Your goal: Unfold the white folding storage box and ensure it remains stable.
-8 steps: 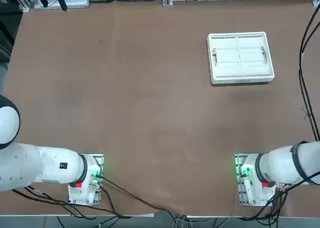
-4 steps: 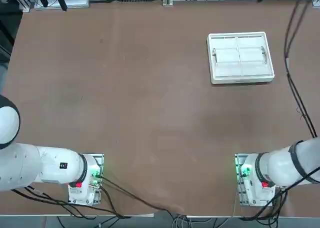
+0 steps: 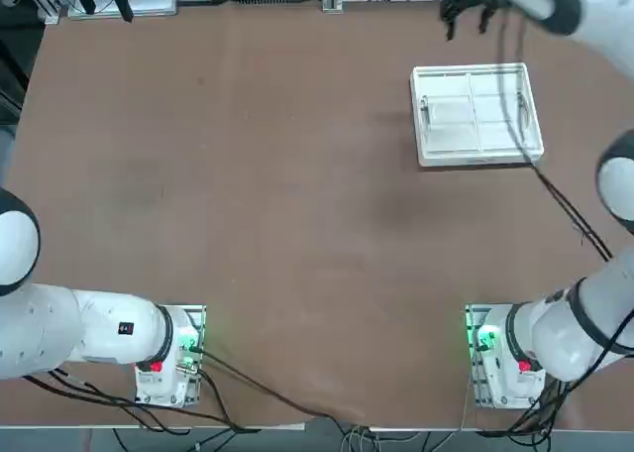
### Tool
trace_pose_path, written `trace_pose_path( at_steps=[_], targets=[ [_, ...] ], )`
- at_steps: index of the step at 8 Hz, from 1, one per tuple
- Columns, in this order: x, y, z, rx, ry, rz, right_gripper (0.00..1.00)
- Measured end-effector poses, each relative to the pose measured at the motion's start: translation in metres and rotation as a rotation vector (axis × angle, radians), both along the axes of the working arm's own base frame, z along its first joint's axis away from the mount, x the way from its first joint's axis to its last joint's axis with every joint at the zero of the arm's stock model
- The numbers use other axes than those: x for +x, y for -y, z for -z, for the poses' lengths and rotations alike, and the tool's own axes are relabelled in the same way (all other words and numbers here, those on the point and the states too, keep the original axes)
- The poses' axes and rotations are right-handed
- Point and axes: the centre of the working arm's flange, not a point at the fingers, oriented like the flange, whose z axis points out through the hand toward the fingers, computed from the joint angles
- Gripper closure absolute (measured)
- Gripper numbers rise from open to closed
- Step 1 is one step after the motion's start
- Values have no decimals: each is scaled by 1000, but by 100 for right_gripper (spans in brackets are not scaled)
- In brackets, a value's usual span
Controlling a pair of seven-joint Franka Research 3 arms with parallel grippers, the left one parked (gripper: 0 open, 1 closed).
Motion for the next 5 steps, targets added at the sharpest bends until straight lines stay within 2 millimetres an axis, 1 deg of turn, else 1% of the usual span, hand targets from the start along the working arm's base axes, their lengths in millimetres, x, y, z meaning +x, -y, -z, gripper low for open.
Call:
trace_pose_path(
  at_steps=[1,2,3,4,5],
  targets=[
    [1,-32,45,-72,-6,-10,0],
    [4,-58,89,-119,-6,13,0],
    [11,-76,122,-146,2,52,0],
    [16,-92,149,-176,13,75,3],
    [17,-103,173,-218,27,81,4]
  ],
)
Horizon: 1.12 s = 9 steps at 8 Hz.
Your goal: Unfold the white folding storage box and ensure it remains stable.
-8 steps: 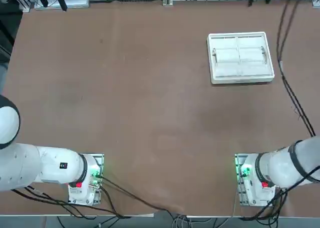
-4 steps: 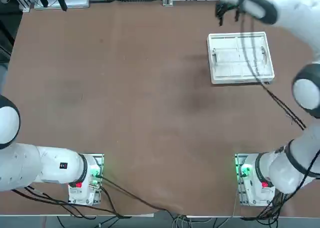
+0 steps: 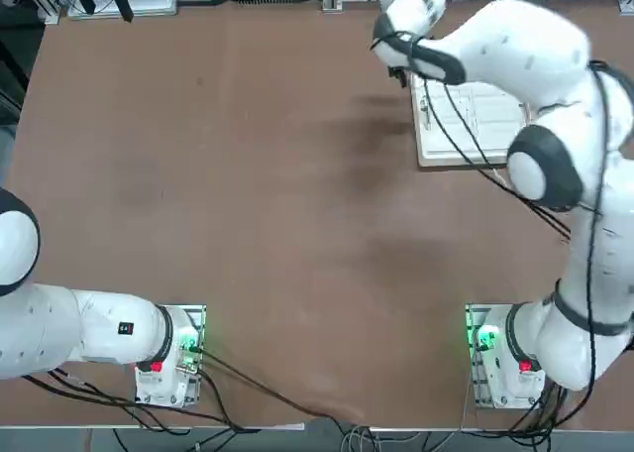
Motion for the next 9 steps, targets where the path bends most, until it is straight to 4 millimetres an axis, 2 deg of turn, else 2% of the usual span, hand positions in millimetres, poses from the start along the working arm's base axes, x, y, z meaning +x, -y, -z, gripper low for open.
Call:
trace_pose_path(
  at_steps=[1,3,5,7,9],
  targets=[
    [0,-4,24,-47,3,-5,6],
    [1,1,67,-119,-20,-18,14],
    [-1,2,99,-153,-44,-26,17],
    [-4,-1,109,-174,-54,-37,22],
    [-5,3,106,-216,-63,-36,28]
  ],
)
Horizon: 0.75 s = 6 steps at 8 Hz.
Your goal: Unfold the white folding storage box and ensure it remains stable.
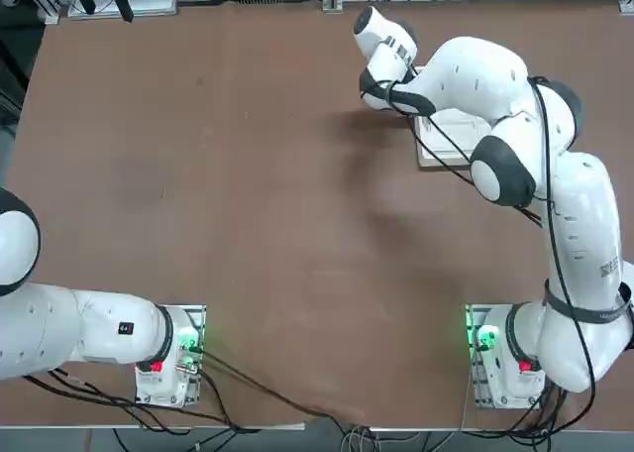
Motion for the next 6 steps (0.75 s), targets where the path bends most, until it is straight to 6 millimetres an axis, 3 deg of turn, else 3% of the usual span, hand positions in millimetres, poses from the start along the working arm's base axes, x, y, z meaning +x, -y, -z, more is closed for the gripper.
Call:
trace_pose_path(
  at_steps=[6],
  targets=[
    [-2,2,6,-18,-13,3,31]
  ],
)
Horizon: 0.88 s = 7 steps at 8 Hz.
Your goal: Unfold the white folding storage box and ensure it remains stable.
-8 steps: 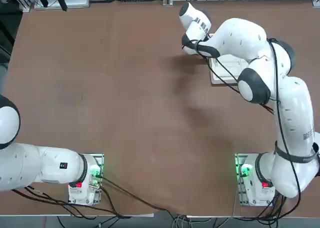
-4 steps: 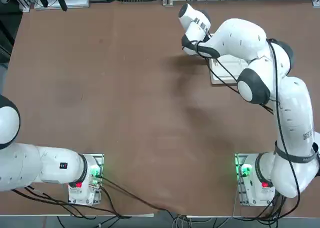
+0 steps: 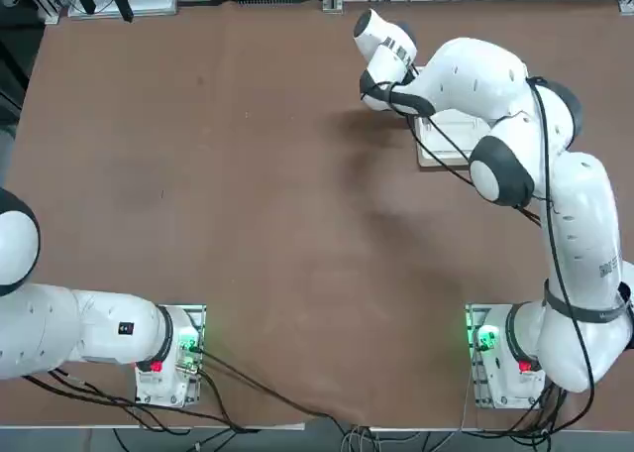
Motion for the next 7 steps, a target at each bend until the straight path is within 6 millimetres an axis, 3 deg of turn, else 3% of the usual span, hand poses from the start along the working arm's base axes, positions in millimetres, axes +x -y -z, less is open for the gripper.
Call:
trace_pose_path(
  at_steps=[4,7],
  targets=[
    [-1,1,7,-7,-8,0,35],
    [-2,-3,4,-5,-8,-3,52]
  ],
)
